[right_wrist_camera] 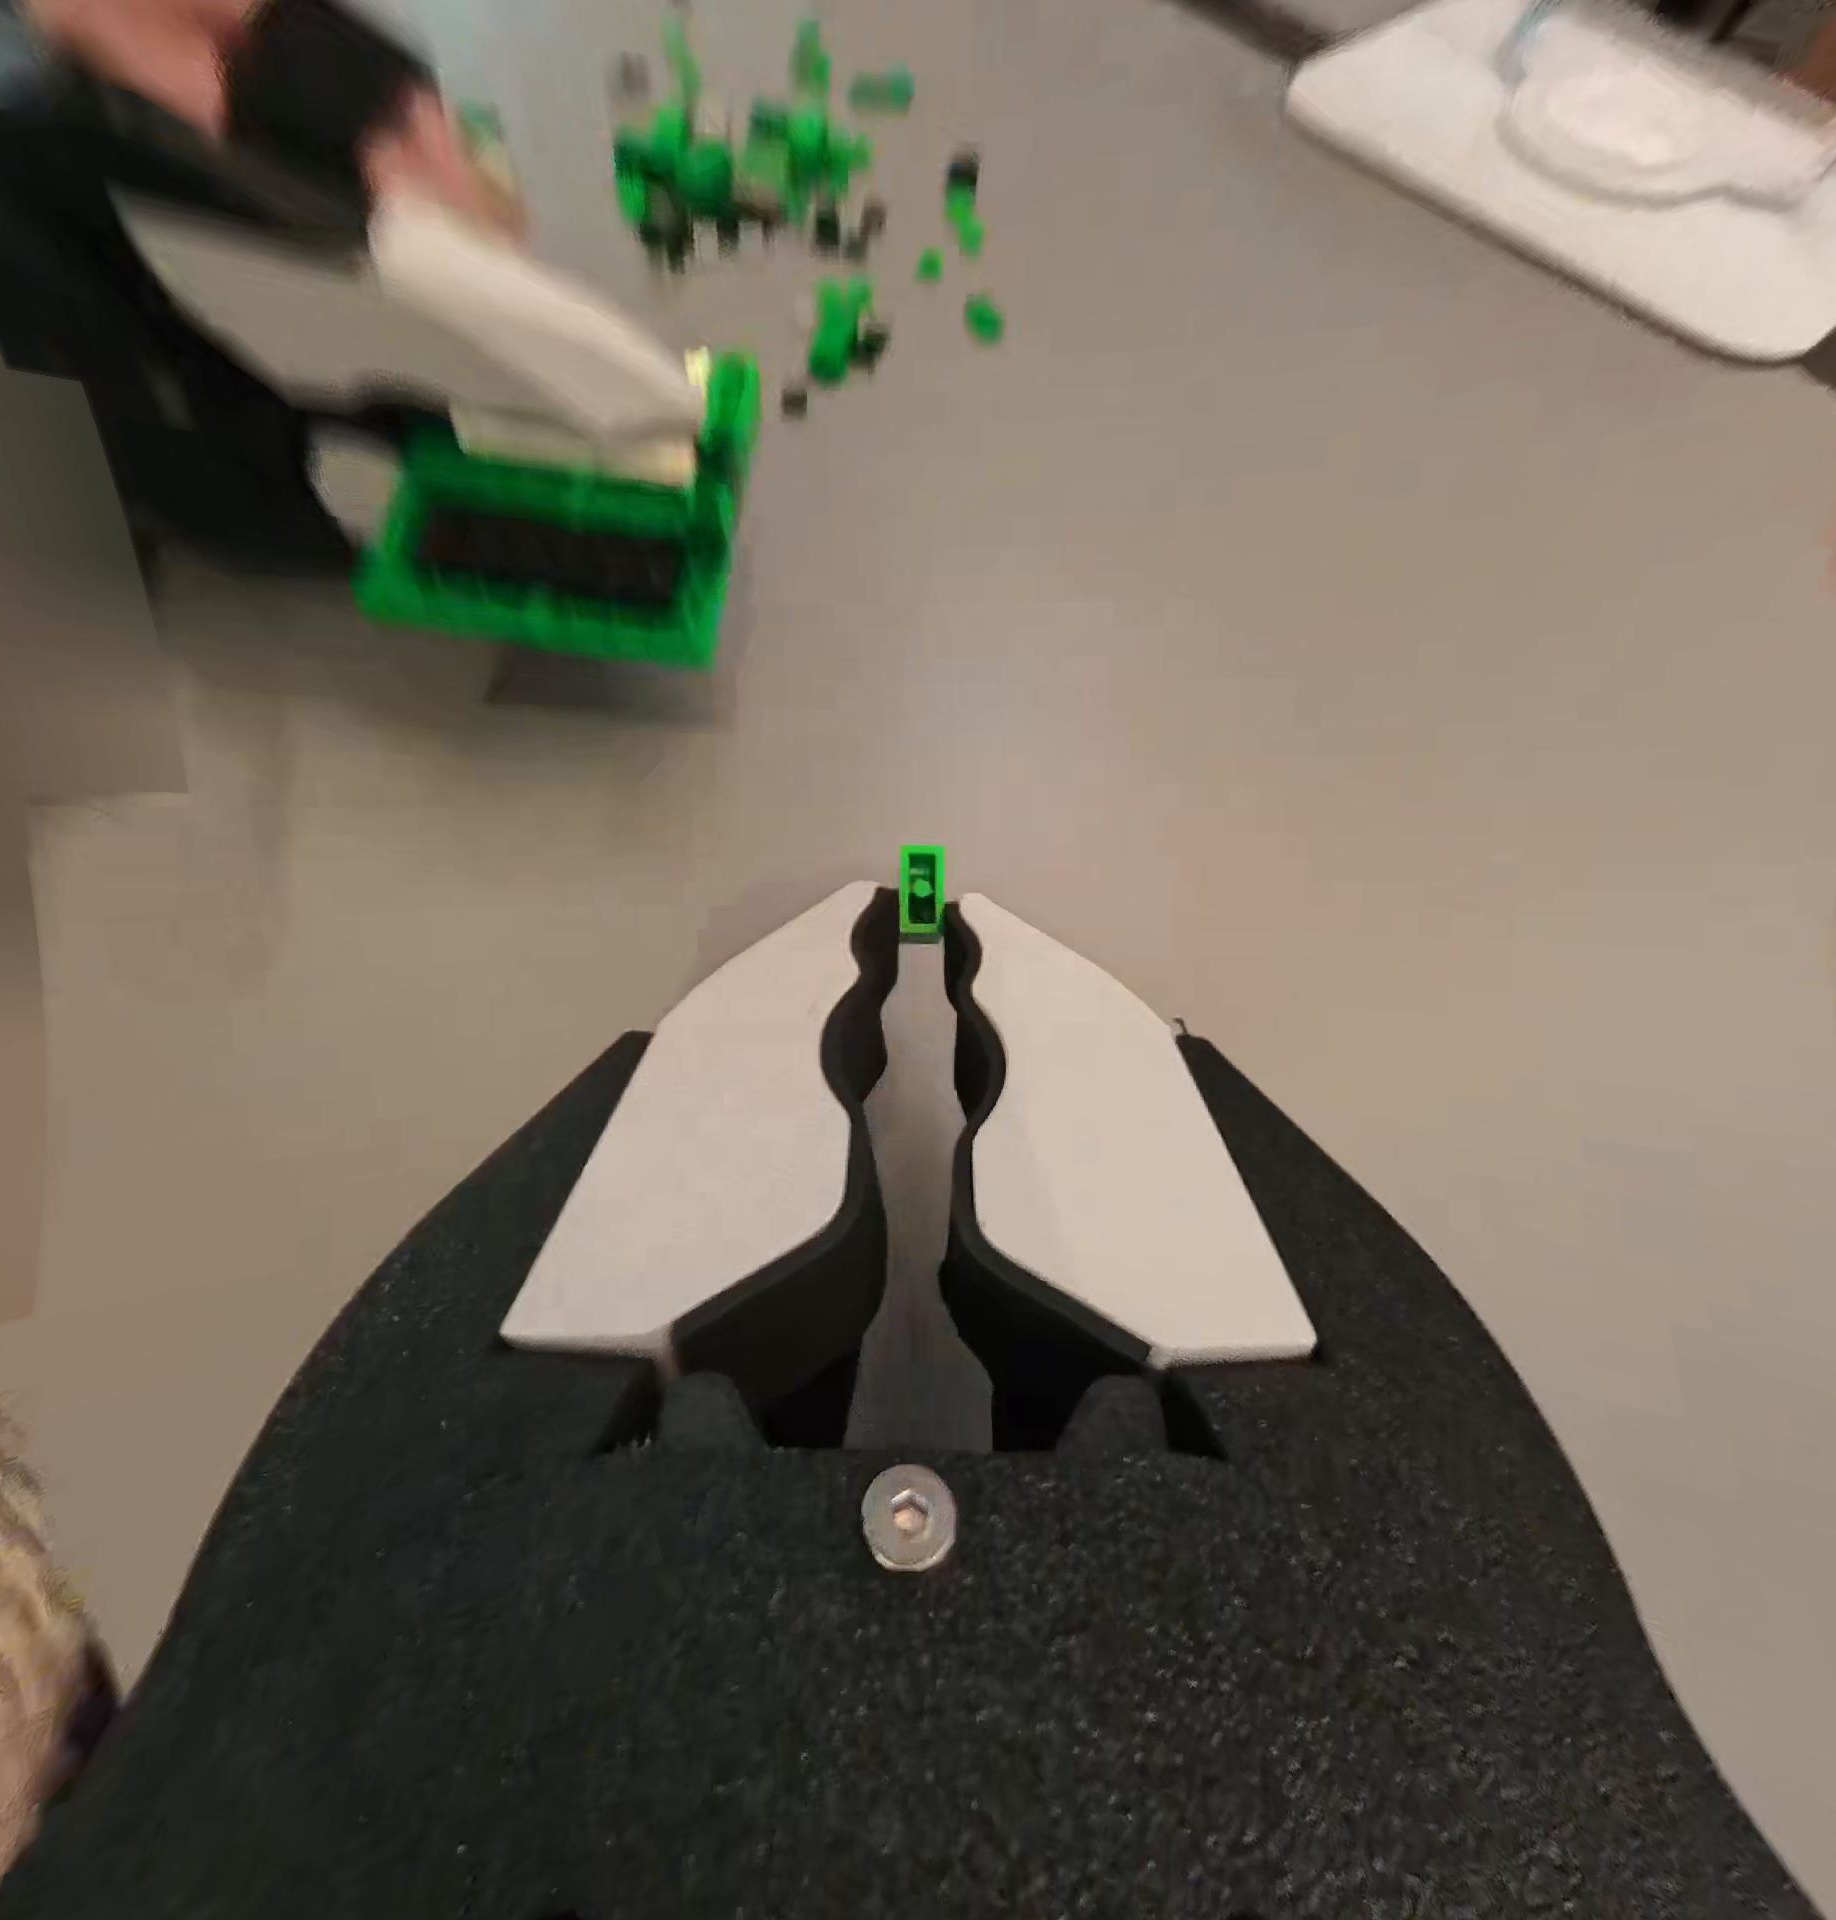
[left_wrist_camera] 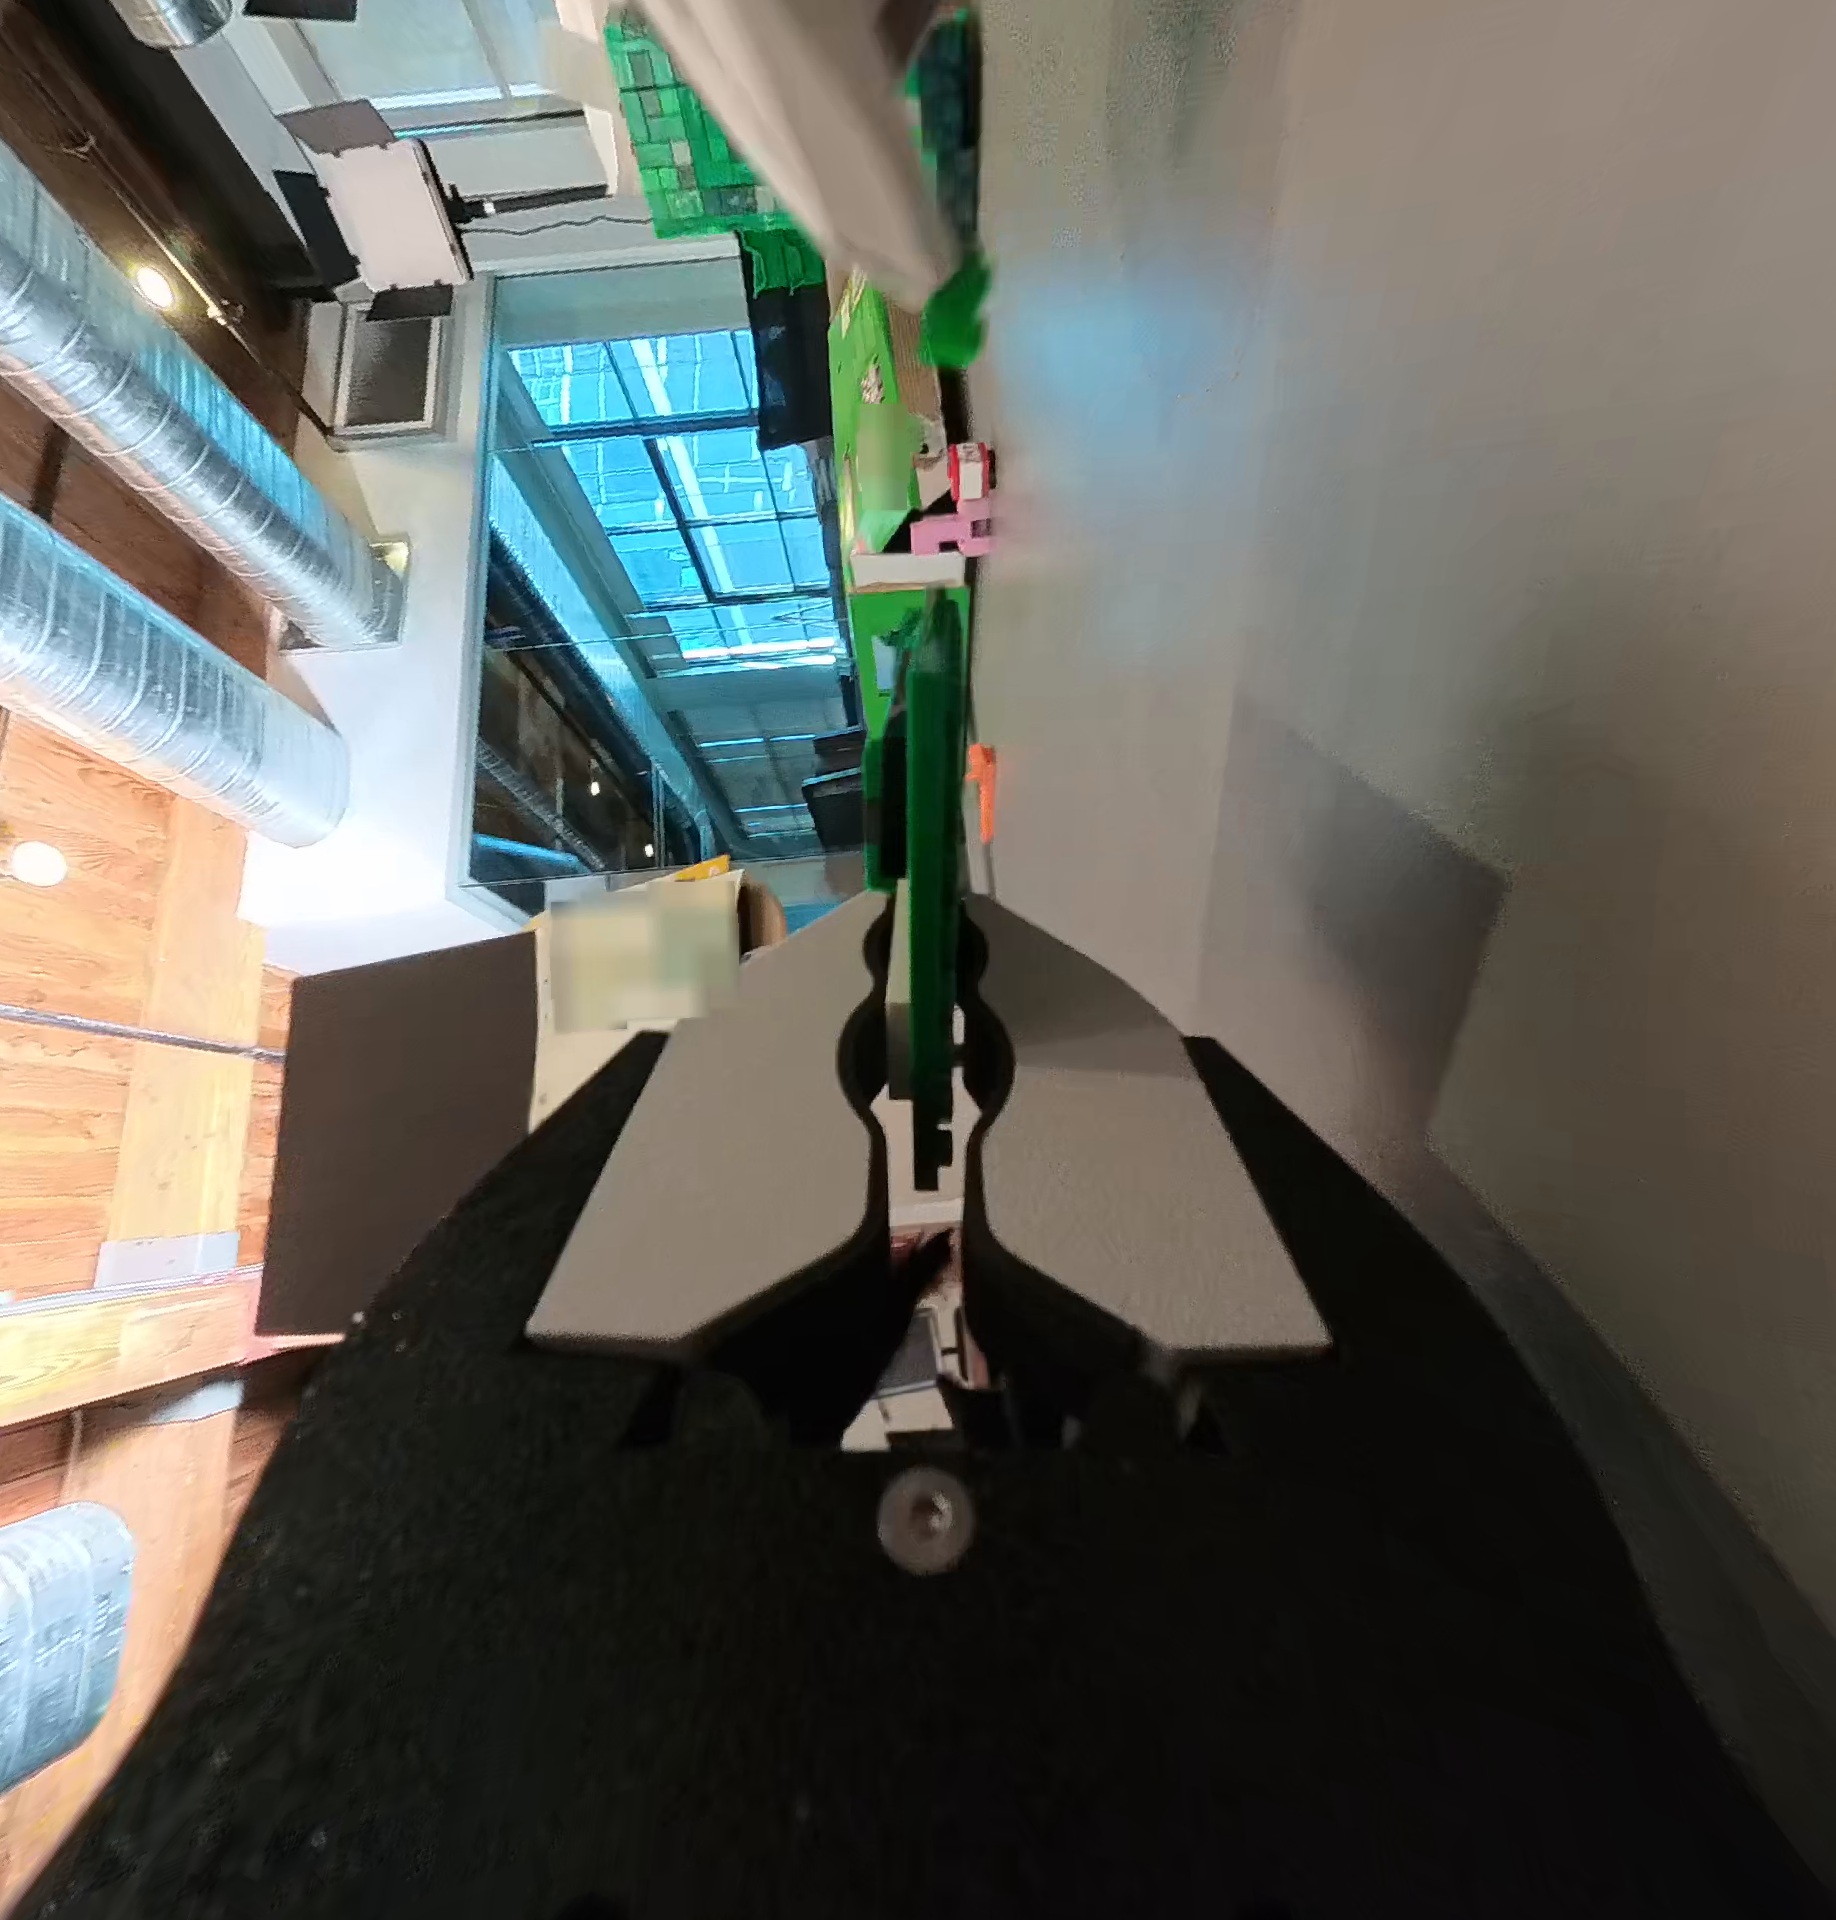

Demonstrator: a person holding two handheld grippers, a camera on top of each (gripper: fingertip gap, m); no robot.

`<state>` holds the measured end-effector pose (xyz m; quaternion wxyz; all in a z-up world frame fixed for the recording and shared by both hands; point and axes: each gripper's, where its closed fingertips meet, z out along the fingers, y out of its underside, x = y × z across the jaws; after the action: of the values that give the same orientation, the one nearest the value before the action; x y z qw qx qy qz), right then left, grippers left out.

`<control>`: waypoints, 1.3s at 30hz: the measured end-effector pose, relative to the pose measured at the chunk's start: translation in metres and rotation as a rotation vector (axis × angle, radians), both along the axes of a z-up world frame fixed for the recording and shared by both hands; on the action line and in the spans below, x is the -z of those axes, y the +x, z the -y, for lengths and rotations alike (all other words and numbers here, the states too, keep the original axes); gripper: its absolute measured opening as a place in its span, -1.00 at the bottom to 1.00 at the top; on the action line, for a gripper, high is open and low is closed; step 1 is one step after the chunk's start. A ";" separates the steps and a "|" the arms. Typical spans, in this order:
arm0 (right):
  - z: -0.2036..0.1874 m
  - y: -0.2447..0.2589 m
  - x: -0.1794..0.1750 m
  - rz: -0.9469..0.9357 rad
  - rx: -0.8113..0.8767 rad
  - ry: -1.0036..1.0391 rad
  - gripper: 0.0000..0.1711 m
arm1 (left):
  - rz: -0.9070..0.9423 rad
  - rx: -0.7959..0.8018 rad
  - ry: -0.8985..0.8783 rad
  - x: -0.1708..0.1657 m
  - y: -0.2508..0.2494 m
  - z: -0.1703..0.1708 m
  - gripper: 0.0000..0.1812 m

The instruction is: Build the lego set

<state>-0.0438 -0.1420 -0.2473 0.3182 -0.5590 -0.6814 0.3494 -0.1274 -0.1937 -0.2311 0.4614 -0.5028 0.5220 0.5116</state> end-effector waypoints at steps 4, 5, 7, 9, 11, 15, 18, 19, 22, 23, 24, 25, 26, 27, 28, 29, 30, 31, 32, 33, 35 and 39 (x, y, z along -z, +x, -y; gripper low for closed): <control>0.034 -0.027 -0.035 -0.126 0.061 -0.105 -0.91 | -0.007 -0.012 0.060 -0.011 0.003 0.001 -0.91; 0.039 -0.031 -0.038 -0.136 0.070 -0.105 -0.91 | -0.004 -0.013 0.072 -0.013 0.003 0.001 -0.91; 0.044 -0.037 -0.041 -0.133 0.090 -0.108 -0.91 | -0.007 -0.016 0.091 -0.016 0.003 0.002 -0.91; 0.046 -0.039 -0.041 -0.115 0.095 -0.085 -0.91 | -0.012 -0.016 0.101 -0.018 0.003 0.002 -0.91; 0.047 -0.040 -0.040 -0.095 0.098 -0.070 -0.91 | -0.017 -0.014 0.111 -0.019 0.004 0.003 -0.91; 0.050 -0.042 -0.039 -0.077 0.092 -0.093 -0.91 | -0.028 -0.002 0.133 -0.022 0.007 0.004 -0.91; 0.054 -0.042 -0.038 -0.055 0.087 -0.085 -0.91 | -0.032 -0.004 0.133 -0.022 0.007 0.004 -0.91; 0.055 -0.042 -0.037 -0.050 0.086 -0.082 -0.91 | -0.035 -0.005 0.134 -0.022 0.006 0.004 -0.91; 0.056 -0.042 -0.037 -0.040 0.093 -0.075 -0.91 | -0.043 0.002 0.136 -0.022 0.008 0.004 -0.91; 0.056 -0.042 -0.037 -0.039 0.095 -0.076 -0.91 | -0.048 0.003 0.137 -0.022 0.008 0.004 -0.91; 0.056 -0.042 -0.036 -0.036 0.095 -0.081 -0.91 | -0.051 0.006 0.136 -0.022 0.009 0.005 -0.91; 0.056 -0.042 -0.036 -0.032 0.098 -0.085 -0.91 | -0.054 0.008 0.137 -0.022 0.009 0.005 -0.91; 0.056 -0.042 -0.036 -0.031 0.101 -0.087 -0.91 | -0.058 0.009 0.139 -0.022 0.009 0.005 -0.91; 0.056 -0.041 -0.036 -0.029 0.104 -0.084 -0.91 | -0.059 0.010 0.140 -0.022 0.009 0.005 -0.91; 0.056 -0.041 -0.036 -0.026 0.106 -0.076 -0.91 | -0.057 0.011 0.140 -0.022 0.009 0.005 -0.91; 0.057 -0.041 -0.036 -0.022 0.105 -0.066 -0.91 | -0.056 0.014 0.141 -0.023 0.010 0.005 -0.91; 0.058 -0.041 -0.035 -0.019 0.101 -0.059 -0.89 | -0.054 0.017 0.143 -0.023 0.011 0.005 -0.91; 0.059 -0.041 -0.035 -0.017 0.097 -0.054 -0.86 | -0.051 0.018 0.144 -0.023 0.011 0.005 -0.91; 0.059 -0.041 -0.035 -0.017 0.094 -0.051 -0.85 | -0.049 0.018 0.143 -0.023 0.011 0.005 -0.91; 0.059 -0.040 -0.036 -0.016 0.093 -0.049 -0.85 | -0.049 0.018 0.144 -0.023 0.011 0.005 -0.91; 0.060 -0.040 -0.036 -0.020 0.090 -0.053 -0.83 | -0.047 0.017 0.144 -0.023 0.010 0.005 -0.91; 0.062 -0.039 -0.039 -0.033 0.076 -0.054 -0.79 | -0.039 0.016 0.148 -0.024 0.010 0.005 -0.91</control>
<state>-0.0825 -0.2041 -0.2084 0.3272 -0.5871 -0.6446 0.3643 -0.1174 -0.1991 -0.2070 0.4911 -0.4531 0.4958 0.5547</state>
